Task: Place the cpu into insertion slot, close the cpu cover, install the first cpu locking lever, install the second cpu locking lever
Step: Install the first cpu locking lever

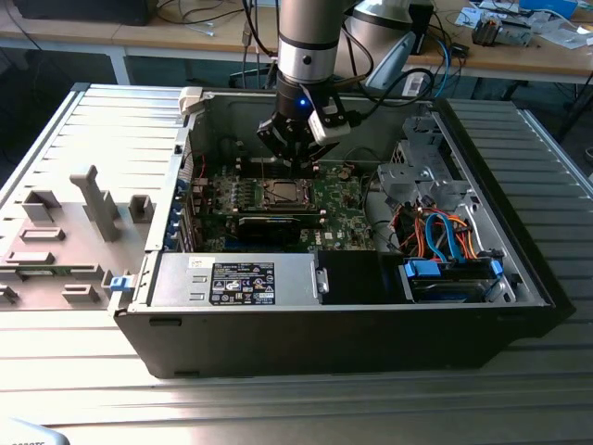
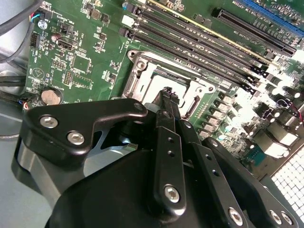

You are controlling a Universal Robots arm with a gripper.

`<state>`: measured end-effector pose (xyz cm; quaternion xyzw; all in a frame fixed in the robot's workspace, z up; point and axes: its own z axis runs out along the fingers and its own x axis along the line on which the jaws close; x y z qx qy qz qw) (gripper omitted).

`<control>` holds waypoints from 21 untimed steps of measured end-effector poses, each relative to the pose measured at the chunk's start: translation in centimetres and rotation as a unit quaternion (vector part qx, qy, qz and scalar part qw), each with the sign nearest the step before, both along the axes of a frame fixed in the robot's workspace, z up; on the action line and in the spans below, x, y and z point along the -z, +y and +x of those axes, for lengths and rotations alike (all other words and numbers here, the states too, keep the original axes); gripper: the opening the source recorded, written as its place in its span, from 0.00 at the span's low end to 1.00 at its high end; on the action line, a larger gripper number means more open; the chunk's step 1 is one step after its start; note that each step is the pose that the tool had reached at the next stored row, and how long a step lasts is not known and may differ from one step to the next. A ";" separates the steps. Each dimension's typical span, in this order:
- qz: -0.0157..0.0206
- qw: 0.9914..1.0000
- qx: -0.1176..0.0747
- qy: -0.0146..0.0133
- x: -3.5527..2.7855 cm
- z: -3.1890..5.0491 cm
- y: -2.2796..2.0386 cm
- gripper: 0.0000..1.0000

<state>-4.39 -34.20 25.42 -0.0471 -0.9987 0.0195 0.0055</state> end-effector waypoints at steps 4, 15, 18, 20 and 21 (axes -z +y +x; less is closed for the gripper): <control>0.000 1.000 -0.002 0.000 0.00 0.00 0.00 0.11; 0.000 1.000 -0.008 0.000 0.00 0.00 0.00 0.11; 0.000 1.000 -0.009 0.000 0.00 0.00 0.00 0.11; 0.000 1.000 -0.010 0.000 0.00 0.00 0.00 0.11; 0.000 1.000 -0.011 0.000 0.00 0.00 0.00 0.11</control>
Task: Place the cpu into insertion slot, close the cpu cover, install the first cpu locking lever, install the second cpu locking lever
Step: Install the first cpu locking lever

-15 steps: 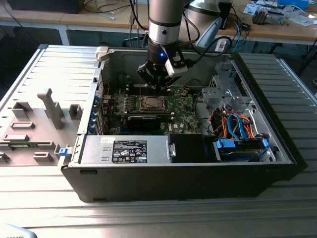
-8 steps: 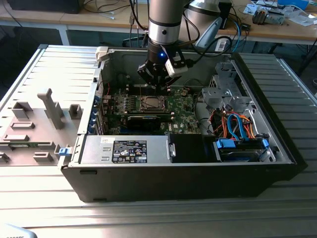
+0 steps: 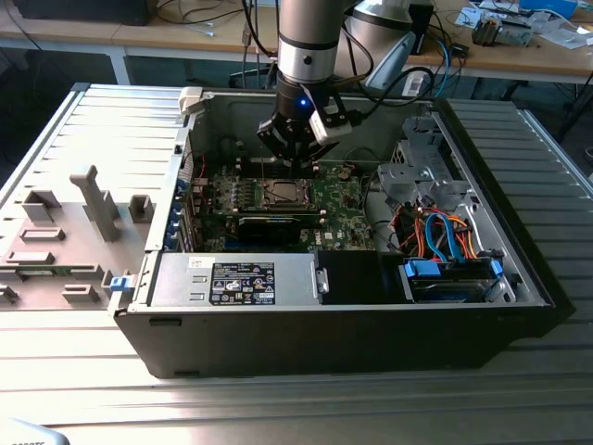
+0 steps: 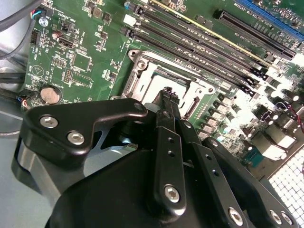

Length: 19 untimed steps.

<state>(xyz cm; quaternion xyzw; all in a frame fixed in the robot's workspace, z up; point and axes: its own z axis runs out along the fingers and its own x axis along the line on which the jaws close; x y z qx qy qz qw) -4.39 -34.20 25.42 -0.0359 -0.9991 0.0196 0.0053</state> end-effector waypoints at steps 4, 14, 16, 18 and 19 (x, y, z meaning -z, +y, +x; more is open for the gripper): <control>0.000 1.000 -0.002 0.000 0.00 0.00 0.00 0.11; 0.000 1.000 -0.007 0.000 0.00 0.00 0.00 0.11; 0.000 1.000 -0.009 0.000 0.00 0.00 0.00 0.11; 0.000 1.000 -0.010 0.000 0.00 0.00 0.00 0.11; 0.000 1.000 -0.011 0.000 0.00 0.00 0.00 0.11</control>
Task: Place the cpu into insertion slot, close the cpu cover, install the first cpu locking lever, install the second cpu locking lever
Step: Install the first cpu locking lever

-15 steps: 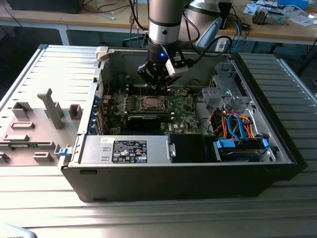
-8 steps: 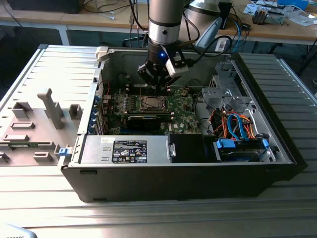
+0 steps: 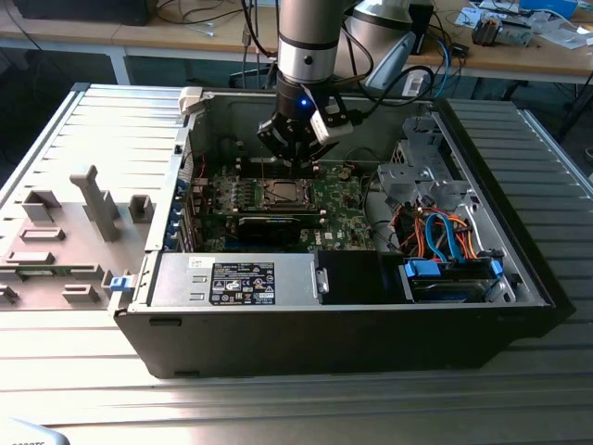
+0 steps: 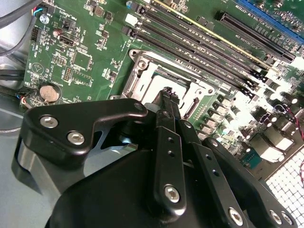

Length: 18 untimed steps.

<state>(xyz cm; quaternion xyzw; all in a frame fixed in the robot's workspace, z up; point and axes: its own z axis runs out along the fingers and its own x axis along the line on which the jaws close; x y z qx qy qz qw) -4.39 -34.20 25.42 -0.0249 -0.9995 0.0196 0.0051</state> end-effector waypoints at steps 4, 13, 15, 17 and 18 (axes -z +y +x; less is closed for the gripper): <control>0.000 1.000 -0.002 0.000 0.00 0.00 0.00 0.11; 0.000 1.000 -0.007 0.000 0.00 0.00 0.00 0.11; 0.000 1.000 -0.007 0.000 0.00 0.00 0.00 0.11; 0.000 1.000 -0.008 0.000 0.00 0.00 0.00 0.11; 0.000 1.000 -0.009 0.000 0.00 0.00 0.00 0.11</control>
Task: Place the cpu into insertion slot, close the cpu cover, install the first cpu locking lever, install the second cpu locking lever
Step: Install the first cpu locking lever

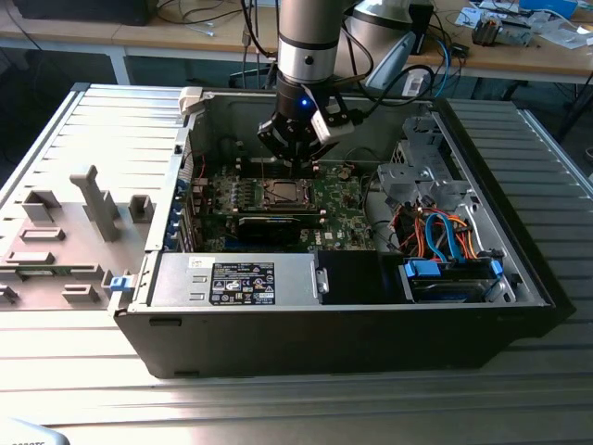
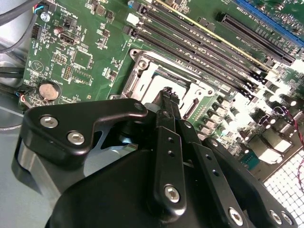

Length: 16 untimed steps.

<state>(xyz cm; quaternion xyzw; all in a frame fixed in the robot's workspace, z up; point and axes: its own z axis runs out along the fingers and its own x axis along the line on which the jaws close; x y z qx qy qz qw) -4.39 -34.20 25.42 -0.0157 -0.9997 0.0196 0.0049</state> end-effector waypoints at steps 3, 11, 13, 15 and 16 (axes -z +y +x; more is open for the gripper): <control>0.000 1.000 -0.001 0.000 0.00 0.00 0.00 0.11; 0.000 1.000 -0.007 0.000 0.00 0.00 0.00 0.11; 0.000 1.000 -0.008 0.000 0.00 0.00 0.00 0.11; 0.001 1.000 -0.009 0.000 0.00 0.00 0.00 0.11; 0.006 1.000 -0.010 0.000 0.00 0.00 0.00 0.11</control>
